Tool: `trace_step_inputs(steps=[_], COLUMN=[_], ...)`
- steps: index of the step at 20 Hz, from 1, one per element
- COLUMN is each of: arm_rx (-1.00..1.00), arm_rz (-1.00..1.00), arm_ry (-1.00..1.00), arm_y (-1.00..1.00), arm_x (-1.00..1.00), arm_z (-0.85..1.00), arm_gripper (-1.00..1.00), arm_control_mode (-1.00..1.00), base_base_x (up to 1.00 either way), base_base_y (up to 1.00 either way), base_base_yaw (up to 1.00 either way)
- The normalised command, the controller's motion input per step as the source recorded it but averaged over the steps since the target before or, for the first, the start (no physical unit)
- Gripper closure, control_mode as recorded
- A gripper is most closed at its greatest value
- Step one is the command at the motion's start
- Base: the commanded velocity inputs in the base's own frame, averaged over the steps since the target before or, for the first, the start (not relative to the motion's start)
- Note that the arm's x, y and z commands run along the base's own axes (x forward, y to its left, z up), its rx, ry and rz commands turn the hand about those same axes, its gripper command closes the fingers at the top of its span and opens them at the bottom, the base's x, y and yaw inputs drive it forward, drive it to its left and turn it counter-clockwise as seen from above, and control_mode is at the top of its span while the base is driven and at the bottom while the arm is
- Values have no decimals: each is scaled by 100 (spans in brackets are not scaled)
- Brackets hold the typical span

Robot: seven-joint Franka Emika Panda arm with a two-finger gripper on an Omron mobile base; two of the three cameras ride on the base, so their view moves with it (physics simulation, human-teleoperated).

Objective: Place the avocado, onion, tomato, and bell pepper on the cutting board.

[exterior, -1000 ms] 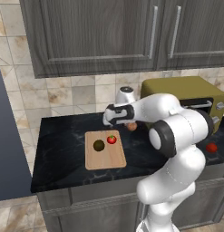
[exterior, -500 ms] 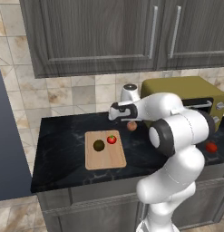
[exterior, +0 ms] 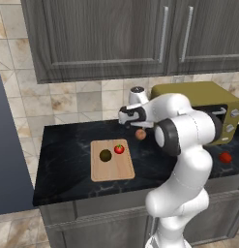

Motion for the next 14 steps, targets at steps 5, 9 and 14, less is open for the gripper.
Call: trace_step_inputs(steps=[5,9,14], arm_rx=[0,2,3], arm_rz=[-9,-8,-8], arm_ry=[10,15,14], arm_y=[-10,-24,-23], arm_x=[35,40,29], arm_z=[-2,-21,-26], arm_gripper=[-100,-100,-100], arm_control_mode=[-100,-100,-100], base_base_x=[0,0,0], base_base_y=[0,0,0], base_base_yaw=[0,0,0])
